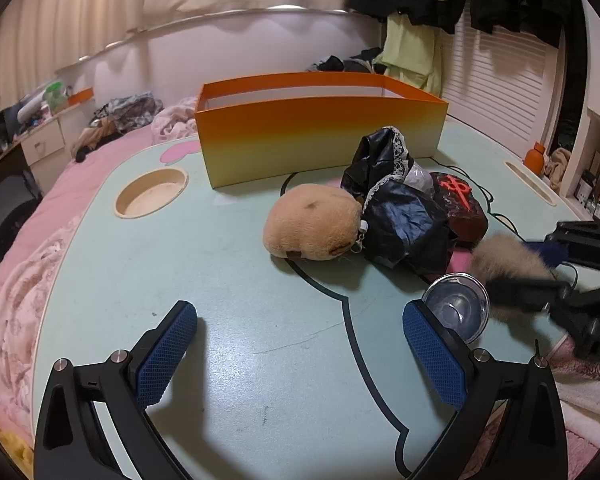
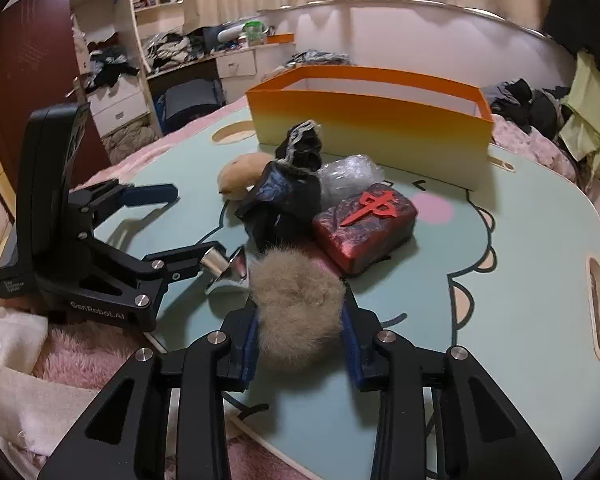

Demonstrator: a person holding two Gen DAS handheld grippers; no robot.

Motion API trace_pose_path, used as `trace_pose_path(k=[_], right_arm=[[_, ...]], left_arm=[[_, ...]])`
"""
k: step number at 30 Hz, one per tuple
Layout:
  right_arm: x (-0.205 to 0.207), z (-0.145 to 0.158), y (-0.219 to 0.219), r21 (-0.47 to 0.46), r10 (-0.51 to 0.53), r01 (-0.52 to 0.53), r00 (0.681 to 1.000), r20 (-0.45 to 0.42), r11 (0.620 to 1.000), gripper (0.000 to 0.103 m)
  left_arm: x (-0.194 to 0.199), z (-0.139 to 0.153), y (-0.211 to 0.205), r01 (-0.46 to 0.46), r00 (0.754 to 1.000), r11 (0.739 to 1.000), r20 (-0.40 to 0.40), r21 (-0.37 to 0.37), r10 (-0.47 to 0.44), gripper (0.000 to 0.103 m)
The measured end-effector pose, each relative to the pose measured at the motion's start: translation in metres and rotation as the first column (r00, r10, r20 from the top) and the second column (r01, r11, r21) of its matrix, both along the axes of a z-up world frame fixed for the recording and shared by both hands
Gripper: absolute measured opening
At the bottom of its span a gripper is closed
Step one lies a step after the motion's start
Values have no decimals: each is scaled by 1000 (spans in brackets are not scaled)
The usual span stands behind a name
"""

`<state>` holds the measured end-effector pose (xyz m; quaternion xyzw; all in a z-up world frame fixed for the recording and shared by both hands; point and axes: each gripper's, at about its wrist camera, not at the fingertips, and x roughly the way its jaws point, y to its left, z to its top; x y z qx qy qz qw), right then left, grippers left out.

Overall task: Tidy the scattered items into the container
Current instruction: 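Grasp the brown fluffy pompom on the table with the right gripper, then grasp the metal cup with the left gripper while the right gripper holds the pompom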

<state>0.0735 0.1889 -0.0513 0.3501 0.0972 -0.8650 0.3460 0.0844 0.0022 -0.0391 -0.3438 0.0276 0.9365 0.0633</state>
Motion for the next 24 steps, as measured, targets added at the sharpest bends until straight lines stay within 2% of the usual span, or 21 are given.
trace_pose_path(k=[5,9,12,15,18,20,22,23,24], right_arm=[[7,14,25,-139,-115,104,991,-74,985,36],[-1,13,43,-200,-191,180,981,-38,963,36],[-3,14,46,-223,-212,202,977,-24,954,36],[-6,14,50,-236,-223,216,975,-2,947,36],[-5,15,56,-240,-225,221,974,9,945,36],[-5,16,57,-242,-225,221,974,12,945,36],[-6,16,59,-242,-226,223,974,16,944,36],[-7,16,61,-244,-226,224,974,19,944,36],[-7,16,61,-245,-227,225,974,21,943,36]], left_arm=[[1,0,0,7,1000,1000,-1,1,-7,103],[5,5,-5,45,999,997,-33,57,-43,102],[11,13,0,124,990,989,-76,82,-118,100],[23,24,16,224,966,973,-139,51,-216,92],[27,28,34,321,936,947,-153,10,-316,80],[24,28,45,385,916,923,-128,4,-381,68],[18,24,54,433,899,901,-82,14,-431,50],[14,21,57,450,892,893,-57,23,-448,47],[11,18,59,458,889,888,-31,29,-458,39]])
